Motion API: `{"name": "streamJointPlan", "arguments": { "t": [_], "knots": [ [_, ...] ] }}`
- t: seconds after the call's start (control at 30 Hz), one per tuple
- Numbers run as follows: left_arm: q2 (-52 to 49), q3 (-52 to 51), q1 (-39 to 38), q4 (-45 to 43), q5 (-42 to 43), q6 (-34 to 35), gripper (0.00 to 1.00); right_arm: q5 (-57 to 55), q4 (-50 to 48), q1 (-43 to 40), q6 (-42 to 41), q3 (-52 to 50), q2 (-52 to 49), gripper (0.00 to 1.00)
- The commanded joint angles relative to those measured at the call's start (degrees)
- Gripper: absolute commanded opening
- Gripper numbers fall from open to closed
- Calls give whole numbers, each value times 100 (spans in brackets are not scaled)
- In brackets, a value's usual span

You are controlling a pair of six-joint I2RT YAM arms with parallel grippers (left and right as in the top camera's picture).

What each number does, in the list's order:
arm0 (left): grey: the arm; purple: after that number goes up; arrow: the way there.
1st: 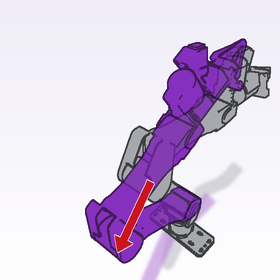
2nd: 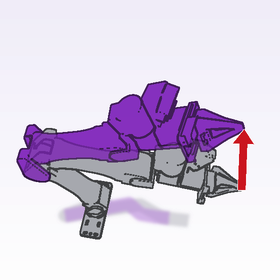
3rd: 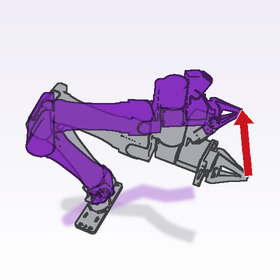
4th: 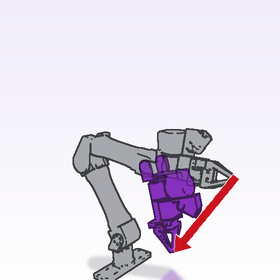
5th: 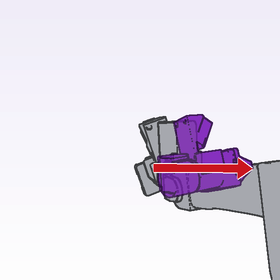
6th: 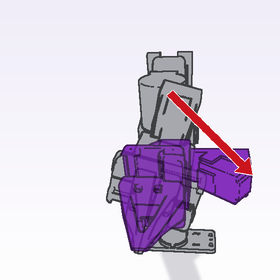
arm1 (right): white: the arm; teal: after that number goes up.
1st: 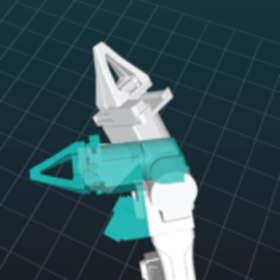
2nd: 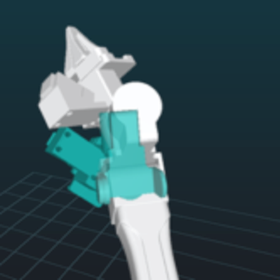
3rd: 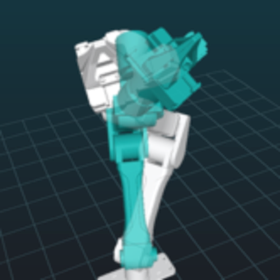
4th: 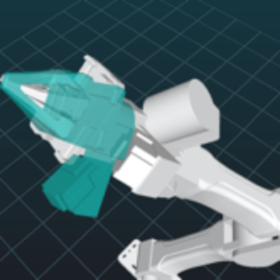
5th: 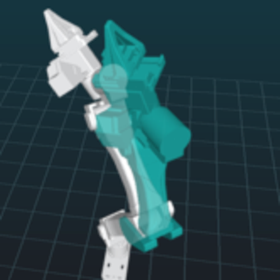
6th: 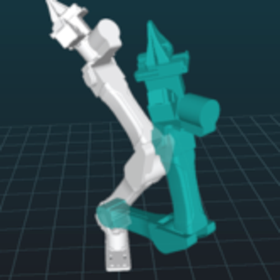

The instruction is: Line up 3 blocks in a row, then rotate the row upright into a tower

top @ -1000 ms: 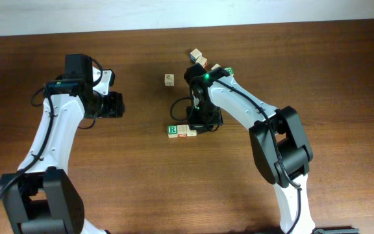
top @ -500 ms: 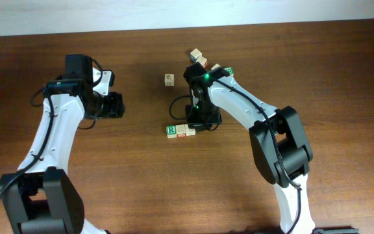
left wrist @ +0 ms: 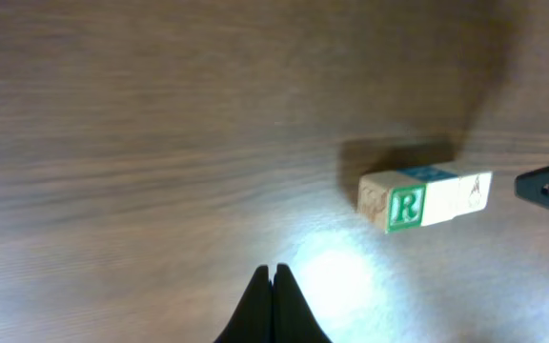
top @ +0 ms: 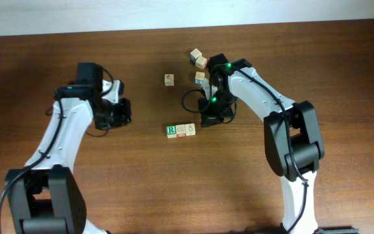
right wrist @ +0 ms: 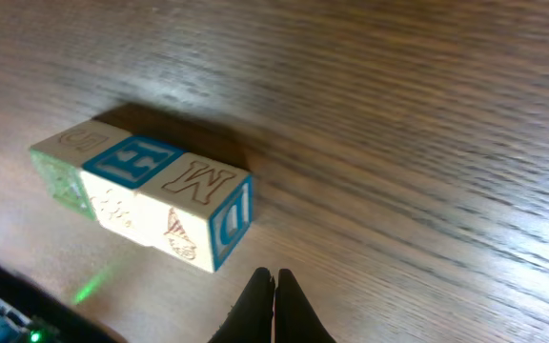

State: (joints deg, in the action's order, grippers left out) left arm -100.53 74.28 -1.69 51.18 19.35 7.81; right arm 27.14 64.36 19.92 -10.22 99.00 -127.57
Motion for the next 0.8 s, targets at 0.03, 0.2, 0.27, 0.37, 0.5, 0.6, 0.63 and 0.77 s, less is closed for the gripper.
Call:
{"name": "streamJointPlan", "arguments": {
  "t": [0.03, 0.2, 0.27, 0.37, 0.5, 0.6, 0.63, 0.77],
  "knots": [
    [-35, -485, -284, -590, 378, 428, 0, 243, -76, 24, 293, -57, 111, 4],
    [-42, -785, -463, -1147, 376, 697, 0, 369, -382, -144, 382, -173, 127, 5],
    [-42, -831, -466, -1176, 361, 697, 0, 605, -474, -330, 557, -173, 216, 4],
    [-42, -846, -466, -1176, 339, 695, 0, 734, -442, -636, 717, -175, 435, 5],
    [-42, -846, -466, -1244, 339, 695, 0, 715, -616, -925, 807, -564, 962, 5],
    [-42, -846, -466, -1290, 341, 695, 0, 470, -1276, -1071, 503, -1558, 1775, 5],
    [-42, -846, -466, -1300, 341, 695, 0, 407, -1716, -1154, 323, -2229, 2288, 5],
    [-42, -846, -468, -1300, 341, 697, 0, 391, -2774, -1364, -282, -3526, 3195, 4]
  ]
}}
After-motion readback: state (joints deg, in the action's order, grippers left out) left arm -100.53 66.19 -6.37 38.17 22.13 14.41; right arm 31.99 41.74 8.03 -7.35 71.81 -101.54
